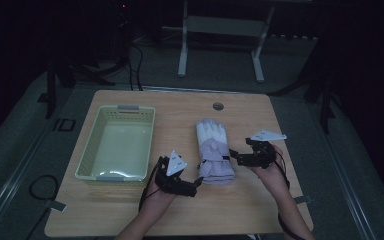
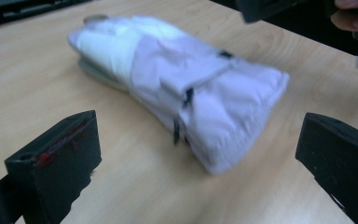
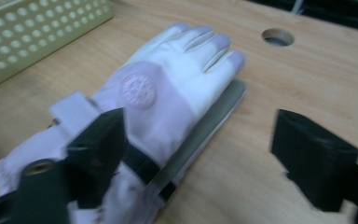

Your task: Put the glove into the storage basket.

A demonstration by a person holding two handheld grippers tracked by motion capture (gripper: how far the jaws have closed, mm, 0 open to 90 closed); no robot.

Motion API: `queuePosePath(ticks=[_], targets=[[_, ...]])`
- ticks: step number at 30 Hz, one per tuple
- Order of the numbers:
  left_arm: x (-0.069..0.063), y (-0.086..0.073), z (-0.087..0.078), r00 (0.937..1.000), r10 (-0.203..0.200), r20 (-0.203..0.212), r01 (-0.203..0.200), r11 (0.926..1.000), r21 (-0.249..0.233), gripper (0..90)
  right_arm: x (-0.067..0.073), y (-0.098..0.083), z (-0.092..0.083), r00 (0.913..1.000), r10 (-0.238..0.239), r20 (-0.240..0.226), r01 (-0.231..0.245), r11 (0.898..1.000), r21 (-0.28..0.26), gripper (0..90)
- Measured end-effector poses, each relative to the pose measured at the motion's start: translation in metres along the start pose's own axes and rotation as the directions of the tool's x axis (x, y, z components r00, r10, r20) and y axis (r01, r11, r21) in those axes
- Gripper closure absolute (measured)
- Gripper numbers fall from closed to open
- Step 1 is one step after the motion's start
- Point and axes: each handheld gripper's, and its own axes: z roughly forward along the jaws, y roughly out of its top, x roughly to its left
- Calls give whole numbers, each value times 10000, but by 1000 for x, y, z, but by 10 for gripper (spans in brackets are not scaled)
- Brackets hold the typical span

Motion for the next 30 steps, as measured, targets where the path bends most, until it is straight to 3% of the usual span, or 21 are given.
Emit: queuePosePath(ticks=[3,7,12,14,16,18,20,22,27,30], targets=[[2,18,10,9994,-335,92,334,9994,97,0,-2,7,4,9999,61,150,-59,9999,-139,282],[1,34,24,9992,-378,-102,380,9991,212,48,-1,15,13,9997,-129,227,133,9997,-193,344],[2,37,40,9983,-512,-265,527,9970,575,100,1,15,32,9992,-225,330,217,9995,243,345],[3,34,45,9966,-801,-174,812,9935,798,142,1,11,38,9997,-81,244,73,9995,318,344],[6,27,52,9936,-1116,-179,1130,9845,1339,151,0,6,43,9999,102,122,-108,9989,454,344],[9,20,56,9904,-1356,-273,1382,9781,1555,166,0,1,47,9998,185,57,-188,9978,636,343],[13,12,60,9827,-1820,-345,1852,9666,1770,195,-1,-4,51,9993,369,-38,-364,9961,803,343],[16,2,66,9726,-2311,-251,2309,9483,2179,196,-2,-9,55,9986,532,-80,-520,9931,1050,333],[15,-11,77,9644,-2633,247,2477,9321,2642,205,-7,-19,67,9899,1321,-515,-1202,9744,1898,317],[16,-14,83,9624,-2664,537,2410,9277,2850,208,-11,-22,71,9754,2034,-853,-1791,9562,2315,336]])
